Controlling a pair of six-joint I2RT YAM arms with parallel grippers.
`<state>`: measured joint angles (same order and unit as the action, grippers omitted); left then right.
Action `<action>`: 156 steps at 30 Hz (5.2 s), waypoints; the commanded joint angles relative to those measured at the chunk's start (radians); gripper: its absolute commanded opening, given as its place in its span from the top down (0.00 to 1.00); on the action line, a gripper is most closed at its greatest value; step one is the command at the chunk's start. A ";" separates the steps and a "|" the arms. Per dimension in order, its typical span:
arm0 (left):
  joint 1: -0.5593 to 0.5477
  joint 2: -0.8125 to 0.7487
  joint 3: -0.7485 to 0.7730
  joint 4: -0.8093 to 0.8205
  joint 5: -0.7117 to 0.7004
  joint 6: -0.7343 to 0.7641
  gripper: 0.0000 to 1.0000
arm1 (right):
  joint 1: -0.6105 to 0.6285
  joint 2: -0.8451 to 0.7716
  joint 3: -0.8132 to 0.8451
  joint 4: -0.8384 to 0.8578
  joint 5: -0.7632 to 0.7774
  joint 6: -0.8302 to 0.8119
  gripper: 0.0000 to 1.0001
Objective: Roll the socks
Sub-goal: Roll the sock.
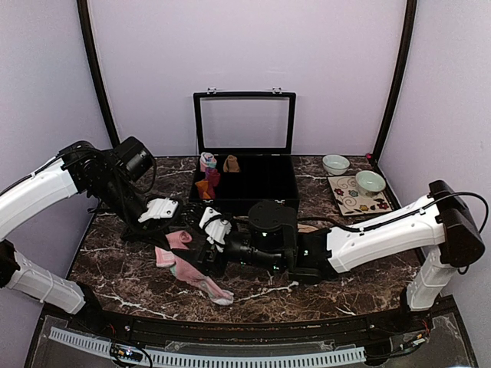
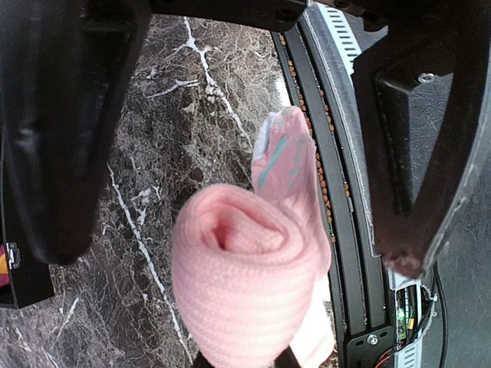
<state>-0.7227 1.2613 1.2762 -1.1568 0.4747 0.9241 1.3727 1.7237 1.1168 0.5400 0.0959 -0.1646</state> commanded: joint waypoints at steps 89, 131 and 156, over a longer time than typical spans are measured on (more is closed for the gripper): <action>-0.041 -0.262 -0.208 0.328 -0.098 -0.039 0.20 | -0.039 0.089 0.123 0.185 -0.041 0.176 1.00; -0.070 -0.410 -0.396 0.948 -0.649 0.272 0.64 | -0.079 0.167 0.239 0.069 0.014 0.715 1.00; -0.101 -0.422 -0.487 1.144 -0.687 0.543 0.55 | -0.175 0.205 0.289 -0.053 -0.069 1.123 1.00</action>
<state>-0.8101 0.8631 0.7986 -0.0628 -0.2531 1.3483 1.2335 1.9213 1.4532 0.5171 0.0727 0.8543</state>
